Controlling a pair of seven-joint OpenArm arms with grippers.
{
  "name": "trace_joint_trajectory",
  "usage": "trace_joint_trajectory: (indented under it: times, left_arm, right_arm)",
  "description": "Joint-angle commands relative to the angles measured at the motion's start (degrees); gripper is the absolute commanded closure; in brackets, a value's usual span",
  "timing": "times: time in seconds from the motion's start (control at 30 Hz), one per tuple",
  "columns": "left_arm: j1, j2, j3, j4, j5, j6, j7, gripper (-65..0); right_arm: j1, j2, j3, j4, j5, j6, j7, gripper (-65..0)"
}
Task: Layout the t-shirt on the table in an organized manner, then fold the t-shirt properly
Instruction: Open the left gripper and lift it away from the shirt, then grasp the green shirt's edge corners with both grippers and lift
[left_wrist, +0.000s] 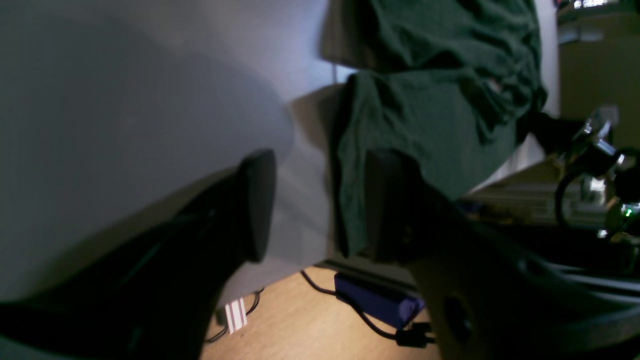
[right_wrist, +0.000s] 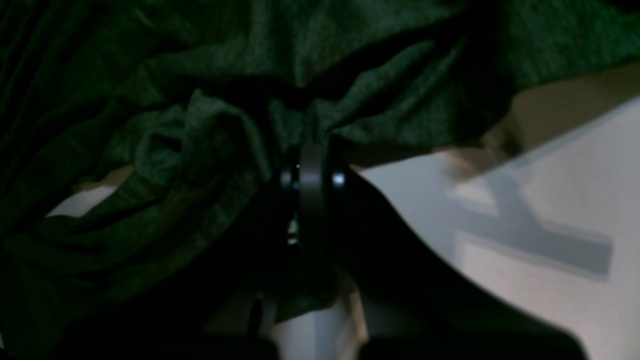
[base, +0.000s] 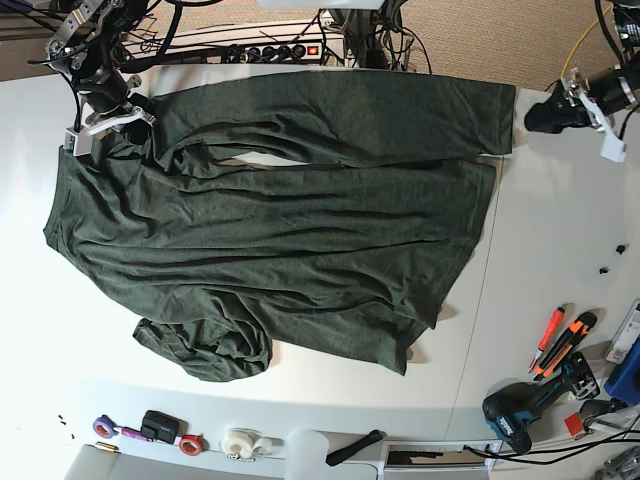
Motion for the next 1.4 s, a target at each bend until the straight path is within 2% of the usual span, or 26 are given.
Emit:
trace_joint_trajectory:
  times: [0.0,0.13,0.37,0.77,0.87,0.9,0.97,1.0,1.07,1.17,1.3,1.37]
  left_arm:
    - [0.2,-1.2,-0.2,1.2,1.2,0.2,0.4,-29.8]
    - [0.2,-1.3,1.1,2.3,2.0,0.4,0.5,-29.8]
    - [0.2,-1.3,9.3,2.3,3.8,0.4,-1.2,-29.8]
    - [0.0,-1.2,16.2,2.3,7.8,1.7,-2.4,-29.3]
    - [0.0,-1.1,16.6,2.3,7.7,1.7,-2.6,-22.2]
    - [0.0,-1.1,16.6,2.3,7.7,1.7,-2.6,-17.6]
    - [0.0,-1.1,16.7,2.3,7.7,1.7,-2.6,-2.4]
    - [0.0,-1.1,16.6,2.3,7.7,1.7,-2.6,0.0]
    - [0.0,-1.1,16.6,2.3,7.7,1.7,-2.6,0.0]
    - [0.0,-1.1,16.6,2.4,7.6,1.2,-2.6,0.0]
    - [0.1,-1.3,16.6,3.2,7.2,1.2,-2.0,0.0]
    - [0.1,-1.4,16.6,4.1,4.9,-0.6,0.1,0.0]
  right_arm:
    - [-0.6,0.1,0.0,0.0,-2.4,-0.1,-2.9,0.0]
    - [-0.6,0.1,0.0,0.1,-2.4,-0.1,-2.9,0.0]
    - [-0.6,0.1,0.0,0.0,-2.4,-0.1,-2.9,0.0]
    - [-0.6,0.1,0.0,0.1,-2.4,-0.1,-3.0,0.0]
    - [-0.6,0.1,0.0,0.0,-2.4,-0.1,-3.1,0.0]
    - [-0.7,0.1,0.0,0.1,-2.4,-0.1,-3.1,0.0]
    - [-0.7,0.1,0.0,0.0,-2.4,0.1,-3.1,0.0]
    - [-0.6,0.1,0.0,0.1,-2.4,1.1,-3.3,0.0]
    - [-0.7,0.2,0.0,0.1,-1.9,3.7,-4.2,0.0]
    - [-1.4,2.2,0.0,0.1,1.9,5.7,-6.6,0.0]
    - [-2.8,5.9,0.0,0.1,2.6,6.2,-7.6,0.0]
    - [-3.6,7.5,0.0,0.1,3.0,6.2,-7.8,0.0]
